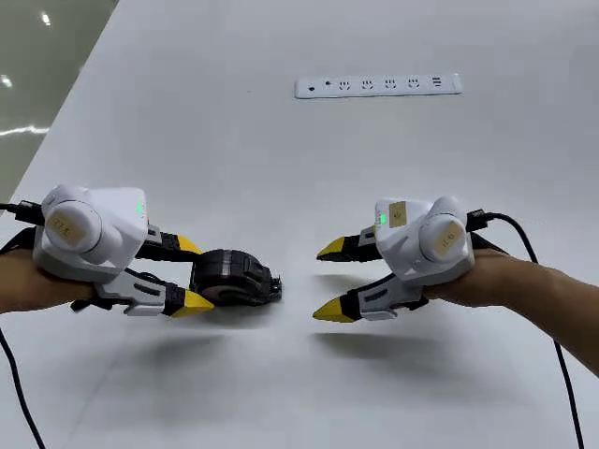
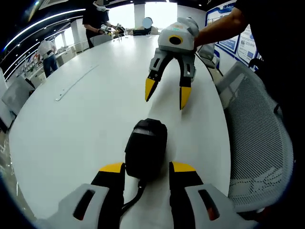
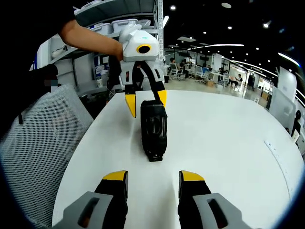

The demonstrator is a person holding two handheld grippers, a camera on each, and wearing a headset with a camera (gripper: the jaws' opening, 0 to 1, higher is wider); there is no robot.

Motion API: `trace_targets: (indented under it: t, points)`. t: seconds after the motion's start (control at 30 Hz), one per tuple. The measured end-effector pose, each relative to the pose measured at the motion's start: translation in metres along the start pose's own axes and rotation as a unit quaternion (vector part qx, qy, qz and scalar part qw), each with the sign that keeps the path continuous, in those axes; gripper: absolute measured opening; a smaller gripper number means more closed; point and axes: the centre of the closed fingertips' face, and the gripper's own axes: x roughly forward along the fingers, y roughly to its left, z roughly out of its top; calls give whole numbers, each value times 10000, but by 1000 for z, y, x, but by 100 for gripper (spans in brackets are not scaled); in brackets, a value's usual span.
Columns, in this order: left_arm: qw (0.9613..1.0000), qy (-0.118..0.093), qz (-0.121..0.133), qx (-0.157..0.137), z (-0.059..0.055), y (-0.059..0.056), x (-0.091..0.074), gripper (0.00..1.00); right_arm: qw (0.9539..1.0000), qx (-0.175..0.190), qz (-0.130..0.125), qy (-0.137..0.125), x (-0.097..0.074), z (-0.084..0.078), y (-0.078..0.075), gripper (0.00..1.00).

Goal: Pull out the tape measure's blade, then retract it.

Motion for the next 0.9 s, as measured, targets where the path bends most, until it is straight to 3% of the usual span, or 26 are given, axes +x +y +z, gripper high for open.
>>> trace_targets:
  t: [0.23,0.5,0.9]
  points:
    - [9999,82,-52,87,-1,5,0,24,9999,-80,89,68,13,4,-2,32]
    - [9994,119,-170,289,-3,3,3,24,9995,-170,183,200,28,6,-4,26]
    - [9992,134,-193,334,-4,3,4,22,9987,-253,297,327,44,6,-1,19]
